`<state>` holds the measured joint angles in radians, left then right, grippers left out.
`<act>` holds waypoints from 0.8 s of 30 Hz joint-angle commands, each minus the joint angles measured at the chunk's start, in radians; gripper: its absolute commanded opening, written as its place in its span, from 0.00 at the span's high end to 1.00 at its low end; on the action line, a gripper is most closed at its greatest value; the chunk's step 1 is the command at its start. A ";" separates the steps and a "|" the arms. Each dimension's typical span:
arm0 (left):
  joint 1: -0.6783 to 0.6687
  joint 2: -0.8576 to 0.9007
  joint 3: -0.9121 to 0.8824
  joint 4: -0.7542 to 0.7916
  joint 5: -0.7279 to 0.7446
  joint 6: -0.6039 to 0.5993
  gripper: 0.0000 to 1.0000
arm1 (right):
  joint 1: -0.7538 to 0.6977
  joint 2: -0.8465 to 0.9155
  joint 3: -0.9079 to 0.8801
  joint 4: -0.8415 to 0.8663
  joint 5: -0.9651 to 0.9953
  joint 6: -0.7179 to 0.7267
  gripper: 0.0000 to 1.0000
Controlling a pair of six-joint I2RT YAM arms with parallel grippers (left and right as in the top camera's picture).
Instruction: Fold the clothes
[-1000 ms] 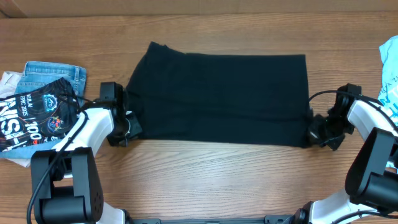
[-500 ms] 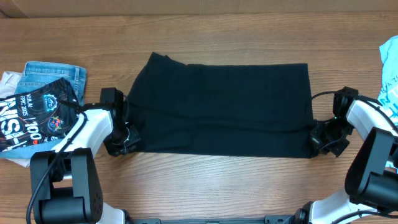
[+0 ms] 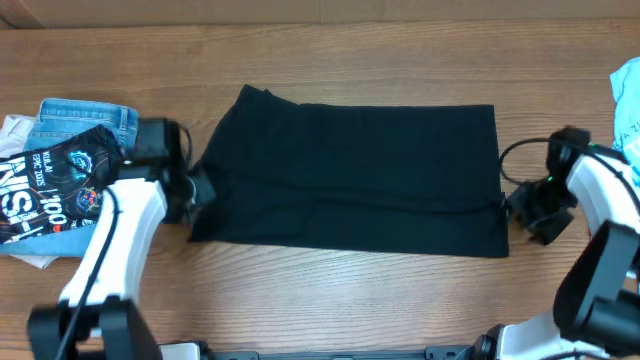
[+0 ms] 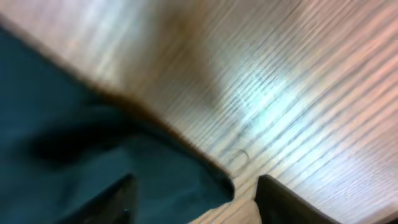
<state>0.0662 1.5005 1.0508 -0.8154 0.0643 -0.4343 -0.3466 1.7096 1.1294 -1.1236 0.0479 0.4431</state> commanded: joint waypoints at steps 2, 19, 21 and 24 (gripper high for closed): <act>0.005 -0.057 0.072 0.116 0.041 0.012 0.32 | -0.003 -0.082 0.110 -0.001 -0.055 -0.018 0.27; -0.009 0.439 0.460 0.293 0.286 0.086 0.29 | -0.002 -0.084 0.149 0.010 -0.233 -0.186 0.27; -0.009 0.549 0.596 0.225 0.314 0.103 0.28 | -0.002 -0.084 0.149 0.010 -0.233 -0.186 0.27; -0.013 0.703 0.784 0.135 0.359 0.131 0.29 | -0.002 -0.084 0.149 0.010 -0.233 -0.186 0.27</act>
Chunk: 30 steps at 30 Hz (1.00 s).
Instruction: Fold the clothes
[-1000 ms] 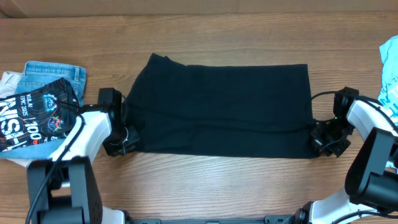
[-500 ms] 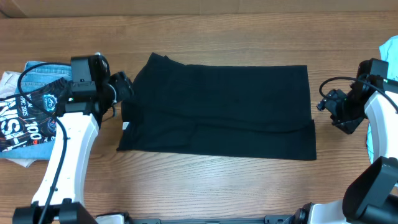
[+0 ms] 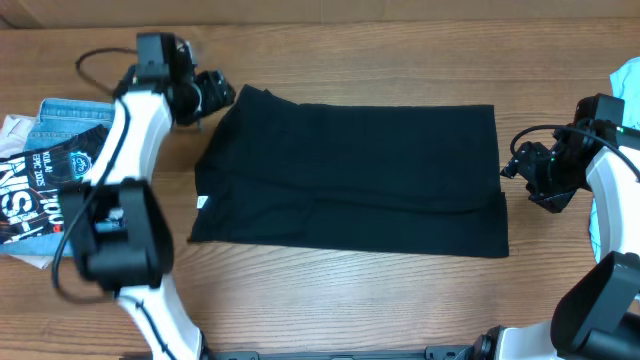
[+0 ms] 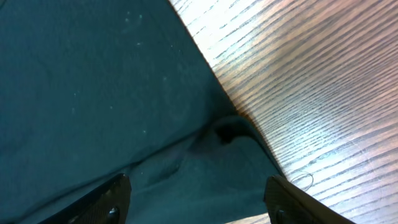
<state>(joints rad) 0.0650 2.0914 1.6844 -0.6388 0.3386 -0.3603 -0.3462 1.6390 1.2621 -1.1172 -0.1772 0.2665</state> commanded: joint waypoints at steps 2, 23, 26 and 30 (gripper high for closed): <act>-0.021 0.180 0.227 -0.074 0.100 0.069 0.29 | -0.003 -0.014 0.016 0.004 -0.008 -0.010 0.27; -0.076 0.341 0.322 -0.060 -0.036 0.129 0.42 | -0.003 -0.014 0.016 0.004 -0.008 -0.010 0.27; -0.083 0.342 0.321 -0.038 -0.046 0.133 0.41 | -0.003 -0.014 0.016 0.004 -0.008 -0.010 0.27; -0.088 0.342 0.321 -0.006 -0.046 0.133 0.42 | -0.003 -0.014 0.016 0.004 -0.008 -0.010 0.27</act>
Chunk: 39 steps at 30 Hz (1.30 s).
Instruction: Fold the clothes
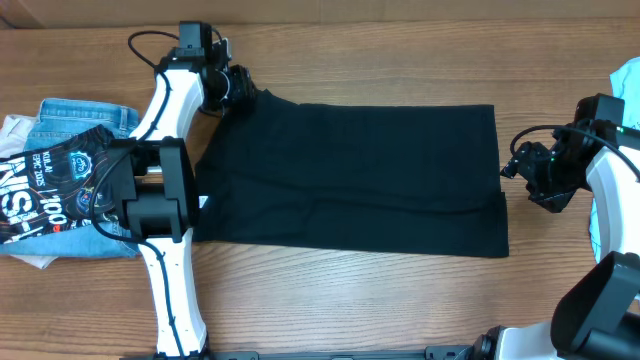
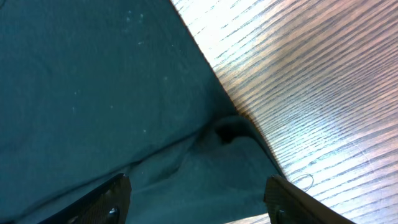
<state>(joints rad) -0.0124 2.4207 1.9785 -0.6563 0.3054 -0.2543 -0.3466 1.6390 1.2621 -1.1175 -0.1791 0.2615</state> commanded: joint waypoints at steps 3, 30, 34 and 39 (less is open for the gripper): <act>-0.017 0.013 0.027 0.010 -0.013 0.036 0.47 | -0.002 -0.014 0.016 0.004 -0.006 -0.005 0.27; -0.032 0.012 0.020 0.024 -0.128 0.044 0.37 | -0.002 -0.013 0.016 0.016 -0.005 -0.005 0.28; -0.032 0.013 0.020 0.041 -0.142 0.045 0.36 | -0.002 -0.012 0.016 0.015 -0.005 -0.005 0.28; -0.032 0.013 0.019 0.060 -0.150 0.045 0.43 | -0.002 -0.012 0.016 0.016 -0.005 -0.005 0.27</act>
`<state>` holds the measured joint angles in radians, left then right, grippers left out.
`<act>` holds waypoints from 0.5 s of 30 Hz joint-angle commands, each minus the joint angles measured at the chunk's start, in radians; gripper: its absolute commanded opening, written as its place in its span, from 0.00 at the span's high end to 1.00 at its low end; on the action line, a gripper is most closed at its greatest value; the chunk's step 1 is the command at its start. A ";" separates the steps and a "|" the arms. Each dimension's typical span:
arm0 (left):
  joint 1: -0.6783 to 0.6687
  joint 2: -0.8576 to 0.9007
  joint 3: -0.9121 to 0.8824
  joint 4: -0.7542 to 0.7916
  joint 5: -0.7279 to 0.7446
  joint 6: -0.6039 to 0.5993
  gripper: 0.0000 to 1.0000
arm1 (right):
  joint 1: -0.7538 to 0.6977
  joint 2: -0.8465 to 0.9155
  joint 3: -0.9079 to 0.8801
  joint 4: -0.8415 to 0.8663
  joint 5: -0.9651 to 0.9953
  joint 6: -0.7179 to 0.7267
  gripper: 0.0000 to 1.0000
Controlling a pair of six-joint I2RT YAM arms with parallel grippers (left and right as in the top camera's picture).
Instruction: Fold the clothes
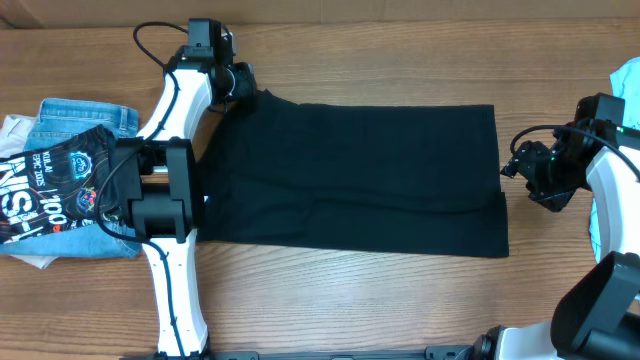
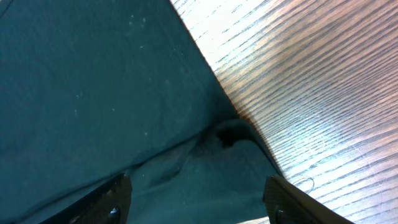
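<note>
A black garment (image 1: 350, 175) lies spread flat across the middle of the table. My left arm reaches to the far side, with the left gripper (image 1: 241, 84) at the garment's far-left corner; how its jaws stand does not show. My right gripper (image 1: 516, 180) hovers at the garment's right edge. In the right wrist view the right gripper (image 2: 199, 208) is open, its fingers (image 2: 102, 199) wide apart above the dark cloth (image 2: 93, 93), with a small fold in the hem (image 2: 231, 132) next to bare wood.
A pile of clothes sits at the left edge: blue jeans (image 1: 85, 118) under a black printed shirt (image 1: 55, 185). A light blue item (image 1: 627, 100) shows at the far right. The wooden table (image 1: 330, 300) runs along the front.
The left gripper has shifted slightly at the garment's far-left corner. The right gripper and the garment look unchanged.
First the left gripper was at the garment's near-left edge and the right gripper low at its near-right corner. Then the left arm was at the far left and the right gripper open higher over the right edge. Afterwards the left gripper reached the far-left corner, where it stays.
</note>
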<state>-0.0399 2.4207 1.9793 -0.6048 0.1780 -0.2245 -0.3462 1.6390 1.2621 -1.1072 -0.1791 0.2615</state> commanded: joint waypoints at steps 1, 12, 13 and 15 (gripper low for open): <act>-0.005 0.016 0.019 0.011 -0.020 0.016 0.44 | -0.003 -0.012 0.016 0.005 -0.005 -0.005 0.28; -0.016 0.059 0.019 0.007 0.085 0.015 0.58 | -0.003 -0.012 0.016 0.006 -0.005 -0.005 0.28; -0.016 0.058 0.019 0.006 0.086 0.014 0.62 | -0.003 -0.012 0.016 0.006 -0.005 -0.005 0.28; -0.016 0.057 0.019 0.000 0.090 0.011 0.72 | -0.003 -0.012 0.016 0.006 -0.005 -0.005 0.28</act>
<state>-0.0422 2.4523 1.9835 -0.6003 0.2375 -0.2272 -0.3462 1.6390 1.2621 -1.1069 -0.1795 0.2611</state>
